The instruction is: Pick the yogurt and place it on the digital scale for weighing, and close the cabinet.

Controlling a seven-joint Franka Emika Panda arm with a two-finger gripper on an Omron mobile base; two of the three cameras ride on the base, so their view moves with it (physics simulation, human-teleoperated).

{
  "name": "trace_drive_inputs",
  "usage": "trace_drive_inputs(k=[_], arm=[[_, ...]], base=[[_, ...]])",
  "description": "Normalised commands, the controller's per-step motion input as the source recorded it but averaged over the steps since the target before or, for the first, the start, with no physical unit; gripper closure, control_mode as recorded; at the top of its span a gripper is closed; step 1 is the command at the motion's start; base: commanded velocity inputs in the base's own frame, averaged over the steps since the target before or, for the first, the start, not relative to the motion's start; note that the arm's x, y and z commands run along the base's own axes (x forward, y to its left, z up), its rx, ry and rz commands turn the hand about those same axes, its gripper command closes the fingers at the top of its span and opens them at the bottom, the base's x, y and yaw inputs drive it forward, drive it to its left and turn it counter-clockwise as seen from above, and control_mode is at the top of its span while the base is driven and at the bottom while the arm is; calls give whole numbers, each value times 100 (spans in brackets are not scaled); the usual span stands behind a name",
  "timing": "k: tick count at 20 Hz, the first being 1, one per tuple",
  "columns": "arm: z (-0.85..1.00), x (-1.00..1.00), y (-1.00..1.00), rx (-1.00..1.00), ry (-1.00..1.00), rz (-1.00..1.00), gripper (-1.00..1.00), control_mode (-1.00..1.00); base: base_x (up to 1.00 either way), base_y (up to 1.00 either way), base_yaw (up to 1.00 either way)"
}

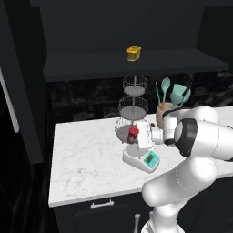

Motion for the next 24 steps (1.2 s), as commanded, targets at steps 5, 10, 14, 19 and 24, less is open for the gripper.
trace_drive_inputs(k=[5,10,14,19,24], arm=[[-3,0,0,-9,4,0,100,-100],[-21,0,0,-10,1,0,100,-100],[-41,3,0,-5,2,0,100,-100],[-40,4,-2,-1,3,0,100,-100],[-18,-35,-12,0,1,0,100,-100]], base=[[0,0,0],[0,0,0],[0,0,0],[0,0,0],[0,0,0]])
